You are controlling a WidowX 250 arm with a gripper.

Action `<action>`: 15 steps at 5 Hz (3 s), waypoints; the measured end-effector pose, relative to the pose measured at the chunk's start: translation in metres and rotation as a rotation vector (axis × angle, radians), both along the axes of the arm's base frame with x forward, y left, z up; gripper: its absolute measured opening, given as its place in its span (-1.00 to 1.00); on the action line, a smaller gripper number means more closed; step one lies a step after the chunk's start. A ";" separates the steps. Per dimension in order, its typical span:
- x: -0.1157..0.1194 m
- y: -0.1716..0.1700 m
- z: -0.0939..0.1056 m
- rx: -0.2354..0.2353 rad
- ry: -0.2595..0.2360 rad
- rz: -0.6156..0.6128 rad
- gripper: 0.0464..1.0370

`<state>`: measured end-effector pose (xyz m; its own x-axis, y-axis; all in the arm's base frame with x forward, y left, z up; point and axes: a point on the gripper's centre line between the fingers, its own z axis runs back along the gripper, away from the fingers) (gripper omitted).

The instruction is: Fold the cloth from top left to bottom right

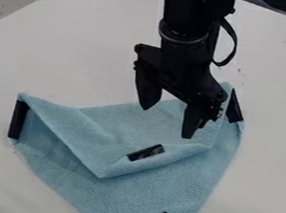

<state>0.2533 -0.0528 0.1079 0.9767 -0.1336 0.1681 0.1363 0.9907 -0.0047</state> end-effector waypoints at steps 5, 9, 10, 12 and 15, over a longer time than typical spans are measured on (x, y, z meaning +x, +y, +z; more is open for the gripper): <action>-0.052 0.130 -0.019 0.050 -0.013 0.216 0.92; -0.094 0.208 -0.053 0.059 0.130 0.270 0.92; -0.094 0.204 -0.059 0.033 0.121 0.266 0.92; -0.079 0.200 -0.085 -0.010 0.131 0.248 0.85; -0.076 0.200 -0.087 -0.007 0.156 0.239 -0.77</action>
